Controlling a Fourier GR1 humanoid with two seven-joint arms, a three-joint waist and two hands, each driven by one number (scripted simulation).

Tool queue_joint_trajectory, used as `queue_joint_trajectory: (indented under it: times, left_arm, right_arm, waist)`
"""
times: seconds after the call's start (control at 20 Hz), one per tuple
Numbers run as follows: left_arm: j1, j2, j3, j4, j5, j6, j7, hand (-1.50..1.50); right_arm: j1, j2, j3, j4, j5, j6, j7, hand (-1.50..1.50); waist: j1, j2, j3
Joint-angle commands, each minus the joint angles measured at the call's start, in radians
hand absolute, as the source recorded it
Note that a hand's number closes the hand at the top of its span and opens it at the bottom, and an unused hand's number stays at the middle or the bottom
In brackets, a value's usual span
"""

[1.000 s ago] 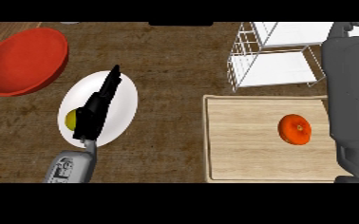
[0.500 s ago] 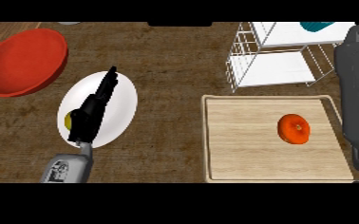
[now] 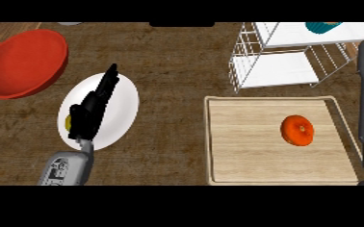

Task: Pick the cupcake from the tray and place it in the tiered shelf

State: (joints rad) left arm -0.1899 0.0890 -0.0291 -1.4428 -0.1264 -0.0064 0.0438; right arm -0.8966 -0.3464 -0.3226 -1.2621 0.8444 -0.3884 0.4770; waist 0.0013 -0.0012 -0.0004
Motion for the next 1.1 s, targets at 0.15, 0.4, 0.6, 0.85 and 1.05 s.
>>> queue_joint_trajectory:
  times: [0.15, 0.4, 0.6, 0.85, 1.05]
  left_arm:
    - [-0.007, -0.020, -0.024, -0.032, -0.024, 0.010, 0.042, 0.00]
    - [0.017, 0.029, 0.028, -0.040, 0.024, -0.034, 0.013, 0.00]
    - [0.062, 0.007, -0.005, -0.062, -0.016, -0.003, 0.004, 0.00]
    - [0.048, 0.024, 0.023, -0.022, 0.008, -0.028, -0.030, 0.00]
    - [-0.020, -0.006, 0.013, -0.012, -0.026, 0.023, 0.027, 0.00]
  right_arm:
    - [-0.017, -0.043, -0.042, -0.019, -0.138, 0.035, -0.027, -1.50]
    - [-0.050, -0.054, -0.157, -0.127, -0.249, -0.019, 0.012, -1.50]
    - [-0.021, -0.113, -0.193, -0.284, -0.228, 0.019, 0.185, -1.50]
    - [0.028, -0.257, -0.320, -0.322, -0.307, 0.153, 0.337, -1.50]
    - [0.150, -0.359, -0.417, -0.314, -0.422, 0.326, 0.372, -1.50]
  waist:
    - [0.003, 0.001, 0.000]
    - [0.001, 0.000, 0.001]
    - [-0.016, -0.007, 0.000]
    - [-0.021, -0.006, 0.000]
    - [-0.032, -0.005, 0.001]
